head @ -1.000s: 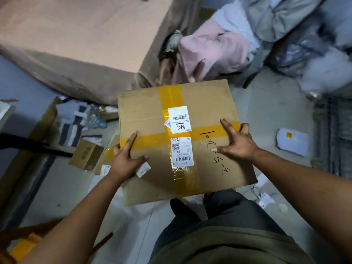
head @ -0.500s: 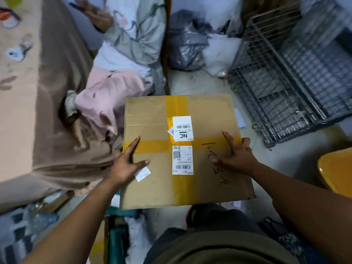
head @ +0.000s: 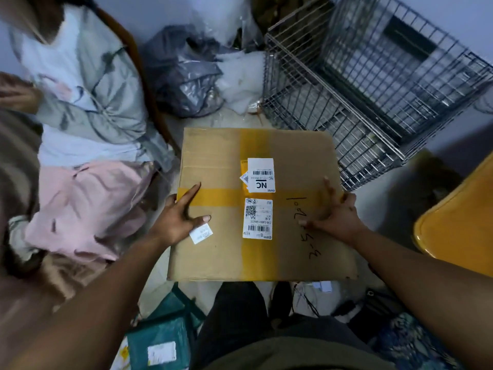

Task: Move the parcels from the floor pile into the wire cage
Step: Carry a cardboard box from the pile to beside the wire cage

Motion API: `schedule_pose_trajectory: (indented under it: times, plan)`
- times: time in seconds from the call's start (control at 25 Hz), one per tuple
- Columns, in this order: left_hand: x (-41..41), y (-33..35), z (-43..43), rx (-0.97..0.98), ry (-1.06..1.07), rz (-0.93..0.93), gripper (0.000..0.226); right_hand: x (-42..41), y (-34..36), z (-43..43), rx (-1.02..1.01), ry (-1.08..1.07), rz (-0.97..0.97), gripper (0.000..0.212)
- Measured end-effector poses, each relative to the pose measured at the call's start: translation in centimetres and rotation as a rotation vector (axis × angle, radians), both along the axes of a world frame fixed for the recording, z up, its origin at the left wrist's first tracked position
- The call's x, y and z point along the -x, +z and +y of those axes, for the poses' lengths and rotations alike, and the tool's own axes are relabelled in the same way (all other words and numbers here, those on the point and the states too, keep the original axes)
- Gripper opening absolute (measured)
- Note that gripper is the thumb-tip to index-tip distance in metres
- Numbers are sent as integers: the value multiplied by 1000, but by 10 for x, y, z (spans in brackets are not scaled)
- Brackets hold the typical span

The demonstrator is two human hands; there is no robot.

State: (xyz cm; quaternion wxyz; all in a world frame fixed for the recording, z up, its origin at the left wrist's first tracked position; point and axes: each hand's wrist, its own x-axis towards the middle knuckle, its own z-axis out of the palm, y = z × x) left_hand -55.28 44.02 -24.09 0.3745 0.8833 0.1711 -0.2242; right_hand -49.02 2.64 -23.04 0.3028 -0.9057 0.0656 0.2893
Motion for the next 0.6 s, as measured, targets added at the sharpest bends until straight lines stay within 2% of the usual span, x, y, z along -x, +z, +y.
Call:
schedule_pose_trajectory:
  times: [0.32,0.6]
  plan:
    - [-184,-10,51,-23,-269,-2,100,-73,-18,62,39,-251,-3,142]
    - [-336,-40,67,-174,-319,82,121,-166,-49,93,8,-376,-15,141]
